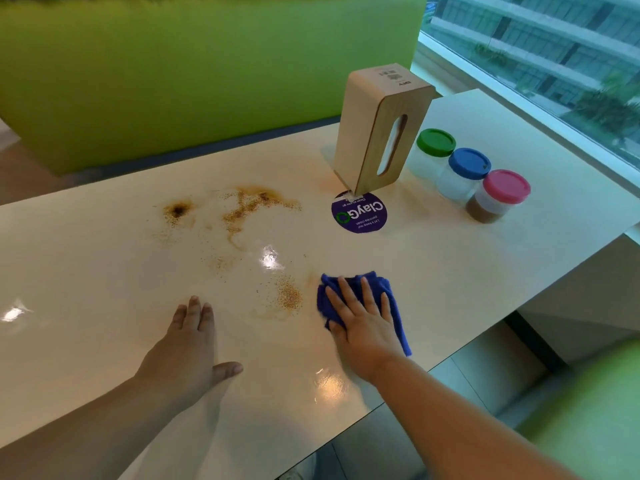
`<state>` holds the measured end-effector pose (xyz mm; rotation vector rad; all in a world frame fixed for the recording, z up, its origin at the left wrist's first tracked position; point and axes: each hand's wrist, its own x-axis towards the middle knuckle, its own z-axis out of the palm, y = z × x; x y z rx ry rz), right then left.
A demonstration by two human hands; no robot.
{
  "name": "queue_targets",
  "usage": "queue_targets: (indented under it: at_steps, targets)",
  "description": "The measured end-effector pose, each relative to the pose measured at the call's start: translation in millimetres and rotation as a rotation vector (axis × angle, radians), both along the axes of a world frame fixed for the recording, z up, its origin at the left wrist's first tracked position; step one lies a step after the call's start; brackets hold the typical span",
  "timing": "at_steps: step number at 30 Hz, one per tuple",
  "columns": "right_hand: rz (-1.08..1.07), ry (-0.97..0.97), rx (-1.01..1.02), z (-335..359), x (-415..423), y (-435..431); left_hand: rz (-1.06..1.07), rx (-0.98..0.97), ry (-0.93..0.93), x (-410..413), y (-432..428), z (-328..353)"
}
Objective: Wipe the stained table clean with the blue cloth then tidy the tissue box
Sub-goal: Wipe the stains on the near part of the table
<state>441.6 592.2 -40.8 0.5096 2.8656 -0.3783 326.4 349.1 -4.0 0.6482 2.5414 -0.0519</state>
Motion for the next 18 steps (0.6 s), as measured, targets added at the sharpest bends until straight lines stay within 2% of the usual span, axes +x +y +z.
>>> queue_targets:
  at_steps: [5, 12, 18]
  targets:
    - [0.217, 0.013, -0.052, 5, 16, -23, -0.011, 0.002, 0.003, 0, -1, 0]
    - [-0.022, 0.006, 0.001, -3, -50, 12, -0.038, -0.032, 0.013, 0, -2, 1]
    - [0.179, 0.037, -0.023, -4, -36, 5, -0.057, -0.046, 0.022, -2, -4, 0]
